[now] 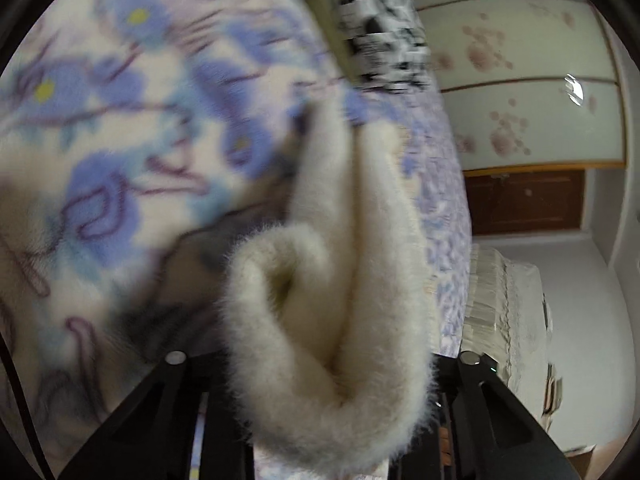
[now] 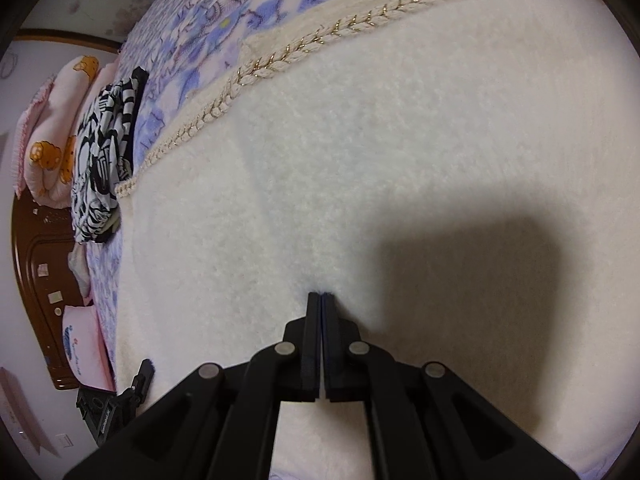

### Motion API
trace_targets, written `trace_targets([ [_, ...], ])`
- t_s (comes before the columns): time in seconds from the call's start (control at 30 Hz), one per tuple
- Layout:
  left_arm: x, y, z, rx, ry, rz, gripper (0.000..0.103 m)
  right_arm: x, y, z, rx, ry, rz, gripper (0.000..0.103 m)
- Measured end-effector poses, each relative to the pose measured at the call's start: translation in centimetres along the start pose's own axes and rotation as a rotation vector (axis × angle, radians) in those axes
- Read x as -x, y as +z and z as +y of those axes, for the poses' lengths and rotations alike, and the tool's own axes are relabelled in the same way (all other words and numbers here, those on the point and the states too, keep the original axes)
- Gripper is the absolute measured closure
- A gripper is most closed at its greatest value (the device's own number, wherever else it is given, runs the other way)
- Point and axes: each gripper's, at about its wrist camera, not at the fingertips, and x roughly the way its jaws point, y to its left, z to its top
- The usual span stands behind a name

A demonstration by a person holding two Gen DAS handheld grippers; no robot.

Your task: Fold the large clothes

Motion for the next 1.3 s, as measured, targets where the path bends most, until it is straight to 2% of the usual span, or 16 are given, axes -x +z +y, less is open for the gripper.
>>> trace_targets([
  [0.17, 1.7, -2.5, -7.0, -0.205, -0.023, -0.086, 0.084, 0.2, -0.1, -0.8, 0.048, 0.068, -0.002, 0.103],
  [0.33, 2.8, -5.9, -12.4, -0.274, -0.068, -0.137, 0.085, 0.2, 0.2, -0.9, 0.091, 0.105, 0.019, 0.103],
  [0.4, 3.0, -7.9, -15.1, -0.324, -0.055, -0.159, 0.085, 0.3, 0.3, -0.5, 0.128, 0.095, 0.033, 0.103],
  [0.57, 4.1, -14.2, -19.1, -0.395, -0.048, -0.184, 0.085, 0.5, 0.6, 0.9, 0.265, 0.053, 0.064, 0.103],
  [0.7, 2.4, -18.5, -22.0, -0.435, -0.058, -0.172, 0.085, 0.7, 1.2, 0.6, 0.305, 0.093, 0.092, 0.103],
  [0.8, 0.9, -21.3, -24.2, -0.497, -0.030, -0.166, 0.084, 1.9, 1.3, 0.2, 0.395, 0.121, 0.095, 0.103],
  [0.93, -2.0, -25.0, -26.4, -0.553, 0.020, -0.137, 0.084, 5.6, 2.5, -3.5, 0.351, 0.118, 0.049, 0.103],
  [1.1, -8.0, -30.2, -27.6, -0.698, 0.143, -0.041, 0.083, 10.9, 4.7, -11.6, 0.265, 0.092, -0.034, 0.103],
  [1.2, -10.8, -33.3, -27.5, -0.788, 0.232, -0.012, 0.083, 13.4, 6.1, -16.6, 0.167, 0.119, -0.068, 0.103],
  [1.3, -12.8, -36.4, -27.7, -0.901, 0.316, -0.024, 0.083, 15.1, 7.1, -20.7, 0.076, 0.188, -0.079, 0.103],
])
